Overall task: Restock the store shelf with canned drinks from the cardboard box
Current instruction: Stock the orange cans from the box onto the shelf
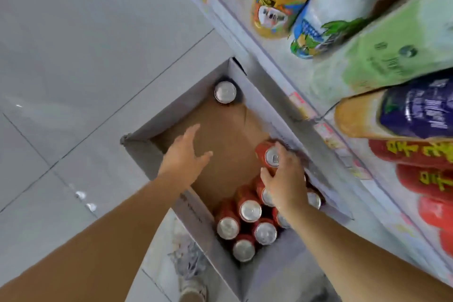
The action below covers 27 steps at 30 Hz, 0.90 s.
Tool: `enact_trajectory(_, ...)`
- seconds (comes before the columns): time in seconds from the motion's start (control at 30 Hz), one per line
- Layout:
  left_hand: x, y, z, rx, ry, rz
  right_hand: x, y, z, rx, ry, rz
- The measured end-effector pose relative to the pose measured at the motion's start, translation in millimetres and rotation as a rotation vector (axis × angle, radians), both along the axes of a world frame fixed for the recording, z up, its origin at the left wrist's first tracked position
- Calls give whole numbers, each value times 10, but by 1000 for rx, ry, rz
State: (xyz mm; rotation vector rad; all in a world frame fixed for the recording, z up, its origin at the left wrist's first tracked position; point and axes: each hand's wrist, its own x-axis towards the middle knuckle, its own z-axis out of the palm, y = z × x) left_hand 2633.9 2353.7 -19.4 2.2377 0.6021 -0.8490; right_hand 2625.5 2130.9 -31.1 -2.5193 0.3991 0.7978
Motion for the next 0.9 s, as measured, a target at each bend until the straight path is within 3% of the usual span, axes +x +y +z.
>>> enact_trajectory(0.3,984,-313,-644,8,-207,-50,70,19,-450,-210,-66,108)
enact_trajectory(0.53,1171,-295,-723,203,-242,-200,77,-75,-552,-176,-59,168)
enact_trajectory(0.73,487,-193,-60,226,-139,-216,-15,-104,-132,-41,-32,196)
enact_trajectory(0.9,-252,-142,1045,62,-144,-25,-145,-105,1057,128,-50,148)
